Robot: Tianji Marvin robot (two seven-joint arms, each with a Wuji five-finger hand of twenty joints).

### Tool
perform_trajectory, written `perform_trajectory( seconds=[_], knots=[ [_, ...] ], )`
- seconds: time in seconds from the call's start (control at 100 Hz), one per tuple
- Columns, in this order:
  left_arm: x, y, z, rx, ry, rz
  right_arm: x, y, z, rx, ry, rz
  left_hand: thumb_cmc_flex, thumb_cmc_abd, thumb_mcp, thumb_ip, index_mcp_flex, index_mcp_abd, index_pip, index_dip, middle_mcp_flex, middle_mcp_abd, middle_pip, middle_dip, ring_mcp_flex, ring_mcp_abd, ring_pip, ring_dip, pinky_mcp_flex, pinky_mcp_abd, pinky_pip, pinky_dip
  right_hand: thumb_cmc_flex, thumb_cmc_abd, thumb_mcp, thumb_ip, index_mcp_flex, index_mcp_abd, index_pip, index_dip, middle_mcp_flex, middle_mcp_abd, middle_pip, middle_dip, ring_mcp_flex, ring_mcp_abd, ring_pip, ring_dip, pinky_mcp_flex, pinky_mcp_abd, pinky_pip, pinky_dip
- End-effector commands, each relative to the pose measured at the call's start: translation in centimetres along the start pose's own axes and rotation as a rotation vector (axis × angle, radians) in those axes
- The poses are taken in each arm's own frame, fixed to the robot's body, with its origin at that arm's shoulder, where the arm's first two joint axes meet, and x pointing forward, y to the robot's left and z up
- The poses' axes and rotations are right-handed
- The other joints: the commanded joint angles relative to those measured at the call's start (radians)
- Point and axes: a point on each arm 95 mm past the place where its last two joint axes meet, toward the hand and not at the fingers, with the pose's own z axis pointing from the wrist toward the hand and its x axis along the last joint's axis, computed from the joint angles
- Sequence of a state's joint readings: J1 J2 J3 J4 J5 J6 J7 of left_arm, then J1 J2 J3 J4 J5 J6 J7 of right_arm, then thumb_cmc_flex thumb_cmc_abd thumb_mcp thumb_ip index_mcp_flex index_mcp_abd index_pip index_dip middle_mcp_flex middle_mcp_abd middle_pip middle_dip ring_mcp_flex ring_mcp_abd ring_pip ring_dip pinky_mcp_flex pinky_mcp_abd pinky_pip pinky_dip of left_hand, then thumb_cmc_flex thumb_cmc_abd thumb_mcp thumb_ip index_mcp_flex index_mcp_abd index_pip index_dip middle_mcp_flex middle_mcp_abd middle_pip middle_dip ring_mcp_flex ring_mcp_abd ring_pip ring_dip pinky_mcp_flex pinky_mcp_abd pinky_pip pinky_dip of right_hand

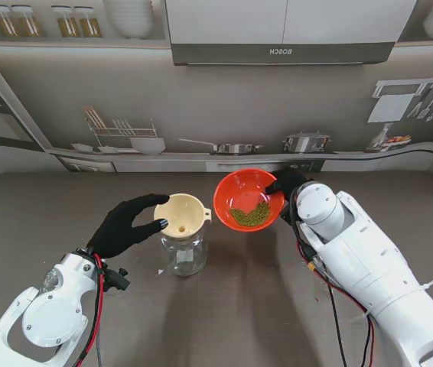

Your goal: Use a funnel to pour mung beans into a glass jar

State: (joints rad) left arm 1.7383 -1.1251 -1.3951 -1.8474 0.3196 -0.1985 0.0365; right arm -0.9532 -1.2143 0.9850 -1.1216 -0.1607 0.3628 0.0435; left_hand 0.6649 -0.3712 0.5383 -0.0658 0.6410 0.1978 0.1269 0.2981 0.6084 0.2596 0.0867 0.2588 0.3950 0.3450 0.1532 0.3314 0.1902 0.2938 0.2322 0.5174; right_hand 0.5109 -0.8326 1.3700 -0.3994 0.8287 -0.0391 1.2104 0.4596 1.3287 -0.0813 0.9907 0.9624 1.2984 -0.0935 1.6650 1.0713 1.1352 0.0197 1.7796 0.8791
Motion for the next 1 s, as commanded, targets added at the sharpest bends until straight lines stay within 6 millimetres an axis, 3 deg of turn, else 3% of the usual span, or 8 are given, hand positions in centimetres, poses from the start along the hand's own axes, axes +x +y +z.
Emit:
perform_trajectory(
  seconds=[0.0,0.48,0.99],
  knots=[
    [0.0,0.2,0.0,-0.011,0.005,-0.001,2.6,1.0,-0.1,-0.01,0.048,0.002,0.017,0.034,-0.017,0.03,0.001,-0.005,0.0,-0.003,0.022,0.001,-0.009,-0.002,0.006,0.0,-0.009,0.012,-0.012,-0.002,-0.021,0.017,0.102,0.026,0.095,0.016,0.041,-0.054,0.019,0.039,0.109,0.118,0.004,-0.004,0.022,-0.098,0.112,0.017,0.063,-0.101,0.194,0.019],
    [-0.1,0.4,0.1,0.0,0.03,0.012,6.3,2.2,-0.1,-0.073,0.088,-0.004,0.012,0.034,-0.018,0.029,0.003,-0.006,0.0,-0.004,0.014,-0.003,-0.011,-0.003,-0.015,-0.01,-0.02,0.009,-0.028,-0.01,-0.029,0.014,0.108,0.026,0.094,0.016,0.038,-0.048,0.016,0.043,0.108,0.123,-0.006,0.0,0.022,-0.097,0.112,0.017,0.062,-0.099,0.197,0.017],
    [0.0,0.8,0.4,0.001,0.041,0.009,12.1,-0.9,-2.0,-0.133,0.209,-0.03,0.01,0.037,-0.017,0.029,0.001,-0.006,-0.001,-0.004,0.012,-0.004,-0.011,-0.005,-0.021,-0.015,-0.024,0.007,-0.035,-0.014,-0.033,0.013,0.109,0.027,0.093,0.016,0.033,-0.04,0.014,0.045,0.11,0.123,-0.012,0.005,0.022,-0.104,0.113,0.018,0.064,-0.104,0.203,0.017]
  ],
)
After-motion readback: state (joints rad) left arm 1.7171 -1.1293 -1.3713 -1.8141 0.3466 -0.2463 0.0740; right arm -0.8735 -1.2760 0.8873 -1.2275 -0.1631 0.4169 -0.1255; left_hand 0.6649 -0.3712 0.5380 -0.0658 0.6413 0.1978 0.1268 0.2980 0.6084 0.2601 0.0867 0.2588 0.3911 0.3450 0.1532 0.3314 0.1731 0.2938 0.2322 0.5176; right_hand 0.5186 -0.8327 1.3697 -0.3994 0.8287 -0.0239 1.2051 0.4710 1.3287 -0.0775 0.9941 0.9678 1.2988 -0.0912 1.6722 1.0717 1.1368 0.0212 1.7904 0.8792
